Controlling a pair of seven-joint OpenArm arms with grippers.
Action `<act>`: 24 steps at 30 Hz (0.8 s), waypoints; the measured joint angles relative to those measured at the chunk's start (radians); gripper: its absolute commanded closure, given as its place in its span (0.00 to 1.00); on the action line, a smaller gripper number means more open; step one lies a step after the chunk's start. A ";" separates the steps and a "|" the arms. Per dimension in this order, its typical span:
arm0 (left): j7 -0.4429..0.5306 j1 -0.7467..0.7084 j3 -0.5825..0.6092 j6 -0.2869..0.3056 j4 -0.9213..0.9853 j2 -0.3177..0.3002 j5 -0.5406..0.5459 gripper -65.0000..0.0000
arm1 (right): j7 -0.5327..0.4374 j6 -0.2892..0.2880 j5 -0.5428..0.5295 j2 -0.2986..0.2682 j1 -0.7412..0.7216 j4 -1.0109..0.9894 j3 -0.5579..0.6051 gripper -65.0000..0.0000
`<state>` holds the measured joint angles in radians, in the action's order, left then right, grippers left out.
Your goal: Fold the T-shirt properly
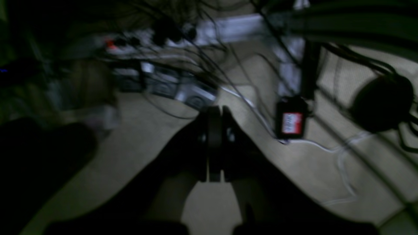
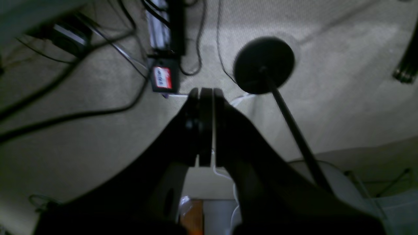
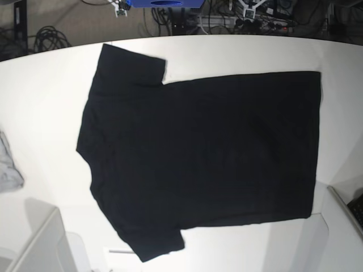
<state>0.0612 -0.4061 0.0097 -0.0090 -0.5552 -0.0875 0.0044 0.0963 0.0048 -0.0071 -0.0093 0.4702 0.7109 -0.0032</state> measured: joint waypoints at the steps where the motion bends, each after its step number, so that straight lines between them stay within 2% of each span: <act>1: 0.001 -0.022 0.000 0.002 -0.032 -0.010 0.001 1.00 | 0.011 0.003 0.001 -0.002 0.026 0.051 0.000 1.00; 5: 0.000 -0.118 -0.010 0.008 -0.166 -0.039 0.002 1.00 | 0.074 0.001 -0.001 0.006 0.121 0.253 -0.006 1.00; 10: 0.000 -0.259 -0.011 0.008 -0.383 -0.077 0.003 1.00 | 0.136 0.002 0.000 0.016 0.222 0.470 -0.114 1.00; 19: -0.003 -0.479 -0.011 0.008 -0.822 -0.113 0.003 1.00 | 0.220 -0.003 -0.006 0.039 0.294 0.736 -0.211 1.00; 24: -0.006 -0.572 -0.092 0.009 -1.021 -0.127 0.003 1.00 | 0.225 0.000 -0.004 0.096 0.346 0.909 -0.274 1.00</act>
<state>0.0551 -0.9779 -0.0826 -0.0002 -1.5764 -0.2150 0.0078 0.3214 0.0044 -0.0113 0.0868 0.8162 1.6196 -0.2775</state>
